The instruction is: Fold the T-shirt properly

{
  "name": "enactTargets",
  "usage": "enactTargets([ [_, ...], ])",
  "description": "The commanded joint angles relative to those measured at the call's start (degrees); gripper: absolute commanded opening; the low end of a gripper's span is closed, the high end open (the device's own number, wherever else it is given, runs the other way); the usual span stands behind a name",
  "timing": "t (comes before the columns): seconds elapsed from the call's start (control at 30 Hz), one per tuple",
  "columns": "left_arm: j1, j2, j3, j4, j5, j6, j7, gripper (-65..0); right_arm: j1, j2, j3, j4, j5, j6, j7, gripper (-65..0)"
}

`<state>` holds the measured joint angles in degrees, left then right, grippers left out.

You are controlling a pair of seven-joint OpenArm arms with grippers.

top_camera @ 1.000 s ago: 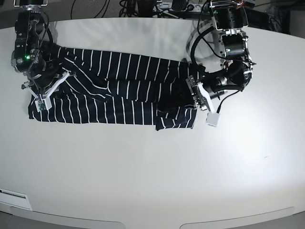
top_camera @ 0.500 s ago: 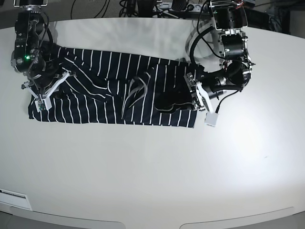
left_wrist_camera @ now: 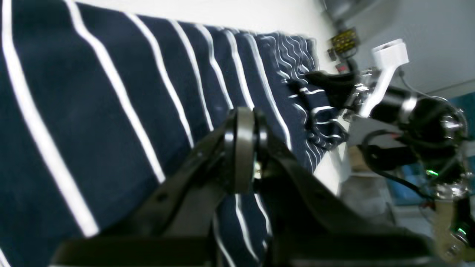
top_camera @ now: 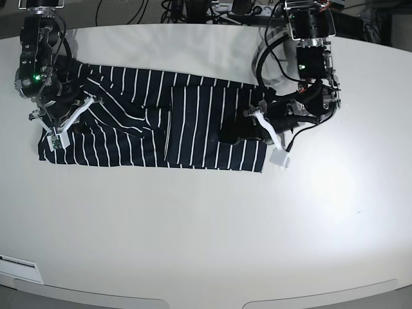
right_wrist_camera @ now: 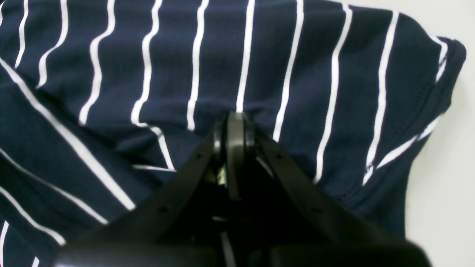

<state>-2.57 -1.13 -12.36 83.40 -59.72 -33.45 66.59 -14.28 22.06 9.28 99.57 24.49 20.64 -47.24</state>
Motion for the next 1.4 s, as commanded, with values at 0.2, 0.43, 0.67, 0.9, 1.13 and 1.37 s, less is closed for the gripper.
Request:
enactTargets([
  [0.2,0.4,0.0,3.1,0.9,21.7,6.9,-9.1,-65.0,0.5,0.8,0.2,1.1,0.2,-0.5,-3.0,-56.7],
  [0.43,0.5,-2.8,3.0,0.9,23.6,10.8,-9.4,-65.0,4.9,3.8,0.6,14.3,0.7,-3.2,-4.0,-37.7],
  [0.67,0.0,-7.2,3.0,0.9,27.3,14.0,-8.3,-65.0,5.1,5.3,11.2,14.7,2.3,-8.5,-4.6,-37.7],
  [0.9,-0.3,-7.5,3.0,0.9,24.5,13.6,-6.4,-65.0,5.4,5.3,17.4,-5.6,26.3,0.8,-10.0,-37.7],
  [1.13,-0.3,-7.5,3.0,0.9,24.3,12.9,-6.1,-65.0,8.4,5.4,19.7,-19.8,45.7,9.8,-23.2,-37.7],
  [1.37,-0.3,-7.5,3.0,0.9,23.0,12.9,-5.7,-65.0,8.3,5.2,16.9,-20.3,58.0,13.6,-28.3,-37.8],
])
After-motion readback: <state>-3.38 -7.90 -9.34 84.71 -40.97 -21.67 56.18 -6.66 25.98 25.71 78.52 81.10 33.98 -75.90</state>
